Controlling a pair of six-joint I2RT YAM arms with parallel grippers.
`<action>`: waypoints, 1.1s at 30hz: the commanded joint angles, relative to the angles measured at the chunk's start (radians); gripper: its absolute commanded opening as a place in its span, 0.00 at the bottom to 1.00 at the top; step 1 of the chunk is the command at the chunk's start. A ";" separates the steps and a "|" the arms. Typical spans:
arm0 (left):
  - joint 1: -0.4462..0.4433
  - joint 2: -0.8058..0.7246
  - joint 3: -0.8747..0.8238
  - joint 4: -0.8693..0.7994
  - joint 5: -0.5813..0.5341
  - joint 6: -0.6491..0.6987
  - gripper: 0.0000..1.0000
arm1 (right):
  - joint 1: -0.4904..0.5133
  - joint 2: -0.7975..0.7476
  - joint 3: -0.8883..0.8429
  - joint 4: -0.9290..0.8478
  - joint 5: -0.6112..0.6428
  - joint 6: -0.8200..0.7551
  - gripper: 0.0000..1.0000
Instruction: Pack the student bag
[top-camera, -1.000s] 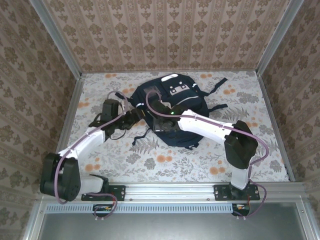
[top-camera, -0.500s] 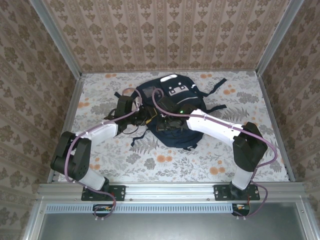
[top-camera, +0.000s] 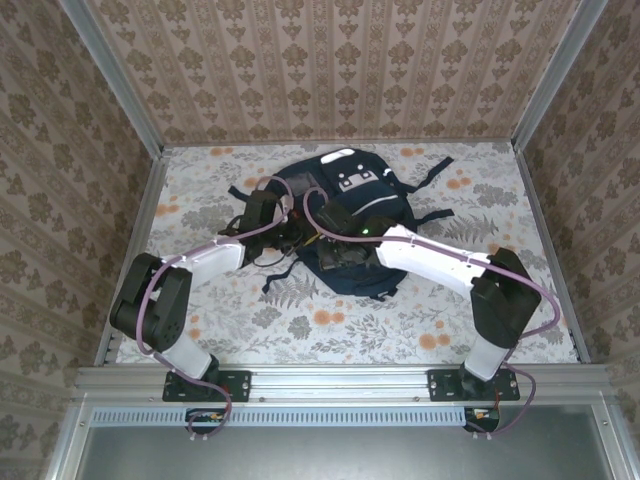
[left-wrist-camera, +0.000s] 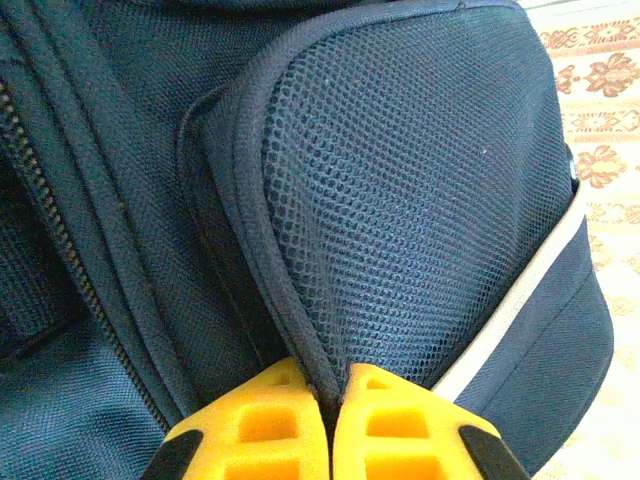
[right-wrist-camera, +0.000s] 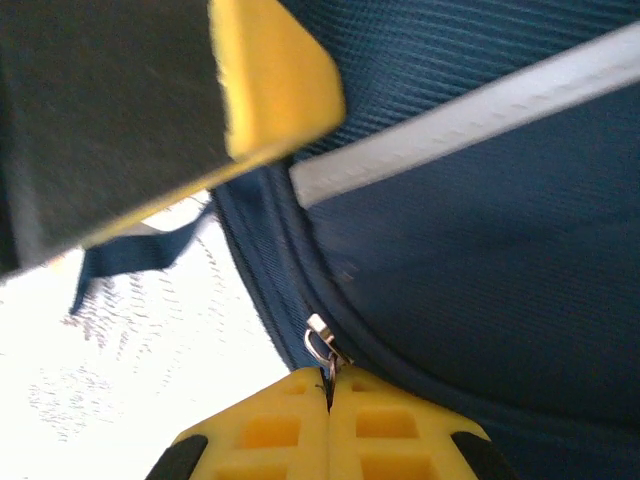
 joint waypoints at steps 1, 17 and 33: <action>0.011 0.006 0.045 -0.046 -0.067 0.074 0.00 | 0.007 -0.109 -0.054 -0.118 0.175 -0.051 0.00; 0.129 -0.048 0.094 -0.246 -0.107 0.216 0.00 | -0.141 -0.217 -0.140 -0.052 0.011 -0.112 0.00; 0.276 -0.407 -0.029 -0.517 -0.197 0.184 0.68 | 0.019 0.081 0.154 0.190 -0.358 -0.092 0.00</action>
